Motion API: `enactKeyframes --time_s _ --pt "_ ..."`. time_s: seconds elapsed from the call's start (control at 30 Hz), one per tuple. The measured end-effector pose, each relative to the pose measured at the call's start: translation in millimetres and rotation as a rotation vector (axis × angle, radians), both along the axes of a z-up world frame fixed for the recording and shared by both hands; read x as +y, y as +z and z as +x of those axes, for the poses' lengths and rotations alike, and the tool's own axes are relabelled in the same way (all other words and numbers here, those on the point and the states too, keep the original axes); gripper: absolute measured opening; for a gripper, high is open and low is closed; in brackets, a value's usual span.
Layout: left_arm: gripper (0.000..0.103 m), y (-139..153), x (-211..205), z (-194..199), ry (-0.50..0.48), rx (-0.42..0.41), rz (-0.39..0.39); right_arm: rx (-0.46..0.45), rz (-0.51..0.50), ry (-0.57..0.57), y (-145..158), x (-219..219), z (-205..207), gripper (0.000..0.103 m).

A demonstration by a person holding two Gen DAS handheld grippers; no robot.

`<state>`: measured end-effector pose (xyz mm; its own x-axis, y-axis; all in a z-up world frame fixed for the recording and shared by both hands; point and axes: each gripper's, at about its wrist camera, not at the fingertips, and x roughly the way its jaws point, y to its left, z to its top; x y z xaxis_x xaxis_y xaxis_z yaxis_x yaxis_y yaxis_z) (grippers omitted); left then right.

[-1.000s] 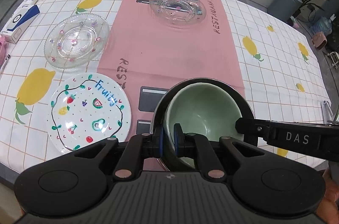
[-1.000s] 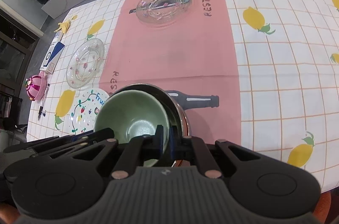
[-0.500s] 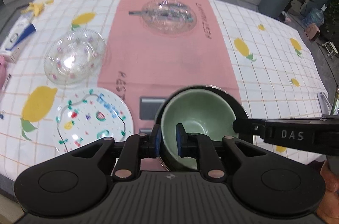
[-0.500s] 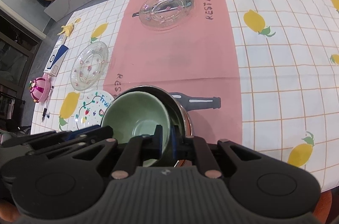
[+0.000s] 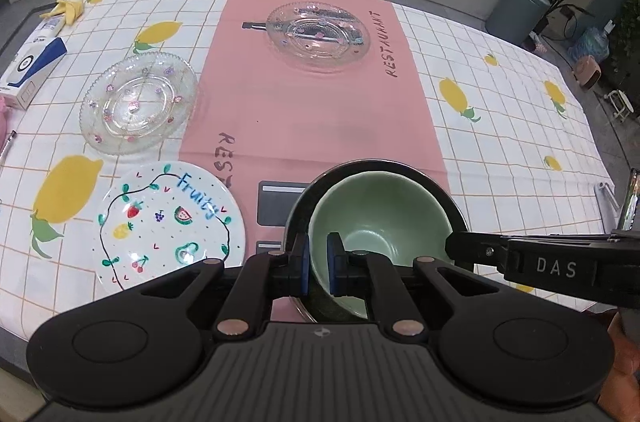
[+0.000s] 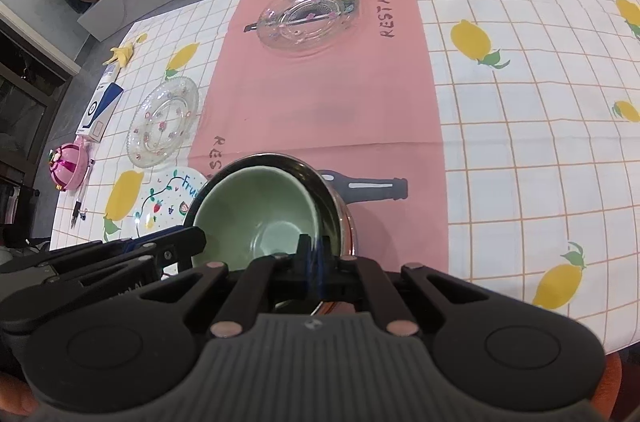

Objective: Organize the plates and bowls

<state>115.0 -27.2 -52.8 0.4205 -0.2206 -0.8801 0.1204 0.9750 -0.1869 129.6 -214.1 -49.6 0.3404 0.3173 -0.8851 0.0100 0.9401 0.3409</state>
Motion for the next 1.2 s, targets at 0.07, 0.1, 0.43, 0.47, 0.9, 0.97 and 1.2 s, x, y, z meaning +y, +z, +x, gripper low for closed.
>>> enactKeyframes --time_s 0.07,0.1,0.43,0.47,0.9,0.97,1.2 --pt "0.010 1 2 -2 0.005 -0.005 -0.015 -0.004 0.000 -0.002 1 -1 -1 0.000" --pt "0.011 3 3 -3 0.006 -0.009 -0.029 -0.006 0.003 -0.003 2 -2 -2 0.000" --pt "0.027 50 18 -27 -0.030 -0.166 -0.021 -0.095 0.075 0.000 30 -5 -12 0.013" --pt "0.030 55 20 -31 -0.034 -0.194 -0.011 -0.118 0.087 0.010 34 -2 -14 0.020" --pt "0.045 59 75 -83 0.124 -0.417 -0.019 -0.389 0.238 0.106 52 63 -73 0.034" --pt "0.045 51 86 -89 0.151 -0.425 -0.042 -0.407 0.269 0.078 43 75 -85 0.034" --pt "0.045 19 128 -107 0.252 -0.436 -0.086 -0.436 0.240 -0.077 -7 111 -119 0.038"
